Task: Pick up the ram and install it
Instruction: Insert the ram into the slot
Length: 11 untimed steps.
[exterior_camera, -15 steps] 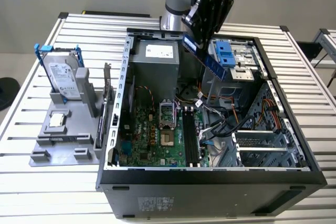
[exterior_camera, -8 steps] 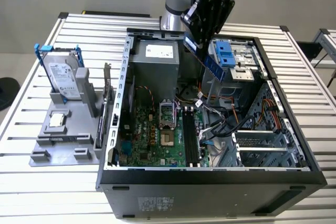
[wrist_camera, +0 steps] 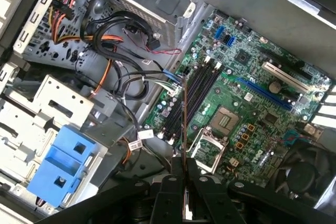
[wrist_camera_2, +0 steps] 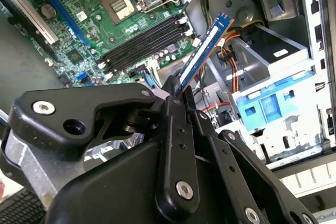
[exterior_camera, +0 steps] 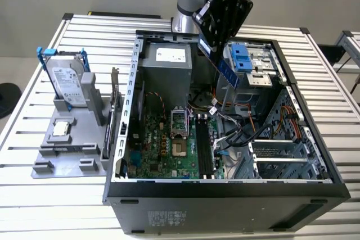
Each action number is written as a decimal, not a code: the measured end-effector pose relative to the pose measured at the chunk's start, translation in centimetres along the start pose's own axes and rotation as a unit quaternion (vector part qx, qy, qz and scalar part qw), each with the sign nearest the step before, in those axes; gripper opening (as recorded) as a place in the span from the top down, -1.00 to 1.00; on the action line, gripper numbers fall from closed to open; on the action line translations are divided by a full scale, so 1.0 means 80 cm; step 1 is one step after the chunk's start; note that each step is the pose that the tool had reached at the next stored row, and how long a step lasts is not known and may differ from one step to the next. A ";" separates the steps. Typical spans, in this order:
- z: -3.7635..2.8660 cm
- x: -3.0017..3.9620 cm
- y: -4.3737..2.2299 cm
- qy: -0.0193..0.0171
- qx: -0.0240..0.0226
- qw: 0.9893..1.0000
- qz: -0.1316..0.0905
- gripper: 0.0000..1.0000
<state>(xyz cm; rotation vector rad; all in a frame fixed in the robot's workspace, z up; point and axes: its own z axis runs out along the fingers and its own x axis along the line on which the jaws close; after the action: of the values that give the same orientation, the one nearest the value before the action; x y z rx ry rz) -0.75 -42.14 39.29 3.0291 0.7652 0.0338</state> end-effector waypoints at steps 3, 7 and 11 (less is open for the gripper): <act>0.0000 0.0000 0.0000 0.000 0.000 1.000 0.014 1.00; 0.0000 0.0000 0.0000 -0.001 -0.001 0.999 0.032 1.00; 0.0000 0.0000 0.0000 -0.001 -0.001 0.999 0.050 1.00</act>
<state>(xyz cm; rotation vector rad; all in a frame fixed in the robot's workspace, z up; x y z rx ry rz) -0.75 -42.14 39.29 3.0628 0.6111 0.0324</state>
